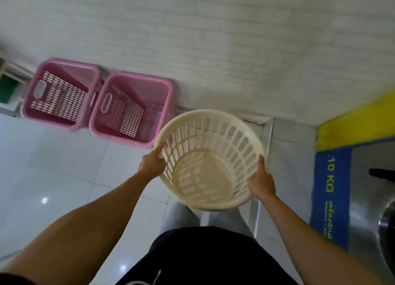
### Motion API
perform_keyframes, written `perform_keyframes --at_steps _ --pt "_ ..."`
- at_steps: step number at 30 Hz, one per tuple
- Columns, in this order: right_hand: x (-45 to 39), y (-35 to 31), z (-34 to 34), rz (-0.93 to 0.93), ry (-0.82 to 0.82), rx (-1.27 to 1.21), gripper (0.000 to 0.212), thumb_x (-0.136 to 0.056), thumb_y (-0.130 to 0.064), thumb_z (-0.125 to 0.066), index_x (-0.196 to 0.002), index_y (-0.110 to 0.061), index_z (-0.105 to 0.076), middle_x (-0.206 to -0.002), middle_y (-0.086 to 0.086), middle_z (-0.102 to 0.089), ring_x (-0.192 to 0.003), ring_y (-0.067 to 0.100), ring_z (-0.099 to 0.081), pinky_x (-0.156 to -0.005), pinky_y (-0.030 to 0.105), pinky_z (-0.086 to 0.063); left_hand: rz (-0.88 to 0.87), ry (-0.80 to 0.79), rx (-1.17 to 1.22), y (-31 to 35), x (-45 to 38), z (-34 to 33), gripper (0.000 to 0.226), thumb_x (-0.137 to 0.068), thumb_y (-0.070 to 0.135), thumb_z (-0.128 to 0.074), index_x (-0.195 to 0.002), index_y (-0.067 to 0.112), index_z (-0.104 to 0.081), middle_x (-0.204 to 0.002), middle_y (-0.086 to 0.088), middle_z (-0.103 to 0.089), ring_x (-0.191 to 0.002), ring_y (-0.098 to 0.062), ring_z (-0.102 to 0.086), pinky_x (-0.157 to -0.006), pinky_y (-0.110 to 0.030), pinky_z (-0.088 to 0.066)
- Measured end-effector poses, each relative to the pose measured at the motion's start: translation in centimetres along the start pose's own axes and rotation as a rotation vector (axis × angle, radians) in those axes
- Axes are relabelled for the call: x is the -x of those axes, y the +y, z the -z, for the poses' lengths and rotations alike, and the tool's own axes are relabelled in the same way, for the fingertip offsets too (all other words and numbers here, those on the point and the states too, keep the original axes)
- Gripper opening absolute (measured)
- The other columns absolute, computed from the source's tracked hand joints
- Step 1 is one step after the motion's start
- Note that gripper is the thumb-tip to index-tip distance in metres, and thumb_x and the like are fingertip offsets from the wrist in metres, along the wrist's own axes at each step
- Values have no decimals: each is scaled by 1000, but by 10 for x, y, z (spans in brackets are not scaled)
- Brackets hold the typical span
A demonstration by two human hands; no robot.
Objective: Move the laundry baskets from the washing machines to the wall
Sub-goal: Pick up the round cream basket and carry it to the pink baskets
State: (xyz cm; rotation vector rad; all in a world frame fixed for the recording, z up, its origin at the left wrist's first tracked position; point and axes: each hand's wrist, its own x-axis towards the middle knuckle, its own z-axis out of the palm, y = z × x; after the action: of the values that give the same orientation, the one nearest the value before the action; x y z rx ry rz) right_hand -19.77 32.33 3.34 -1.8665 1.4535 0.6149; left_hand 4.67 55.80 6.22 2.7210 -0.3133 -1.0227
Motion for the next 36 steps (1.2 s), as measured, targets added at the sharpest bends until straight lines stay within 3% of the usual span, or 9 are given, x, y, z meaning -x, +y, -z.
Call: perform_keyframes --at_steps 6,11,13,17,21,28,32,36 --pt "-68 -21 24 42 -49 19 78 -102 -23 -38 -155 -46 13 -122 24 -54 -80 30 -54 -67 35 -42 23 -46 69 31 -59 -7 75 -86 13 -47 -147 51 -25 -122 -17 -63 -89 -32 -66 -77 -44 -60" --pt "-138 -41 10 33 -66 36 76 -101 -23 -38 -157 -43 9 -122 23 -56 -83 31 -53 -73 37 -45 76 -58 98 36 -128 -37 81 -85 2 -47 -150 44 -24 -117 -11 -61 -69 -22 -65 -57 -37 -61" --pt "-169 -42 -5 6 -62 20 75 -101 -24 -38 -157 -44 7 -122 21 -56 -83 30 -53 -74 37 -46 70 -66 77 29 -159 -60 80 -88 4 -47 -151 42 -18 -112 -7 -62 -66 -22 -65 -59 -42 -61" --pt "-233 -33 -42 -4 -93 22 78 -100 -21 -40 -156 -47 7 -112 17 -60 -76 26 -56 -69 35 -47 1 -82 7 7 -213 -119 84 -90 11 -47 -153 43 -3 -114 -16 -67 -82 -30 -70 -69 -45 -61" --pt "-284 -45 -72 29 -142 44 79 -99 -20 -40 -156 -47 7 -107 15 -57 -84 31 -62 -76 41 -55 18 -61 31 -14 -265 -146 79 -91 11 -47 -155 37 -9 -139 -20 -53 -100 -39 -66 -77 -47 -60" --pt "-343 -55 -113 100 -8 -11 75 -100 -24 -43 -157 -45 2 -122 15 -53 -97 34 -62 -87 53 -56 -108 -2 140 -37 -334 -179 74 -94 27 -52 -151 43 -9 -141 -16 -51 -112 -37 -64 -80 -52 -60" --pt "-358 -45 -146 150 20 63 74 -101 -29 -44 -155 -46 4 -123 18 -52 -100 34 -63 -85 55 -56 -179 90 119 -47 -349 -207 76 -97 23 -51 -155 31 -3 -131 -21 -57 -102 -36 -67 -75 -53 -60" --pt "-360 -38 -161 174 -22 149 73 -102 -29 -47 -158 -41 -1 -122 20 -52 -103 34 -61 -87 50 -55 -240 37 106 -74 -352 -230 85 -95 13 -53 -155 23 6 -99 -18 -63 -74 -23 -67 -65 -47 -62"
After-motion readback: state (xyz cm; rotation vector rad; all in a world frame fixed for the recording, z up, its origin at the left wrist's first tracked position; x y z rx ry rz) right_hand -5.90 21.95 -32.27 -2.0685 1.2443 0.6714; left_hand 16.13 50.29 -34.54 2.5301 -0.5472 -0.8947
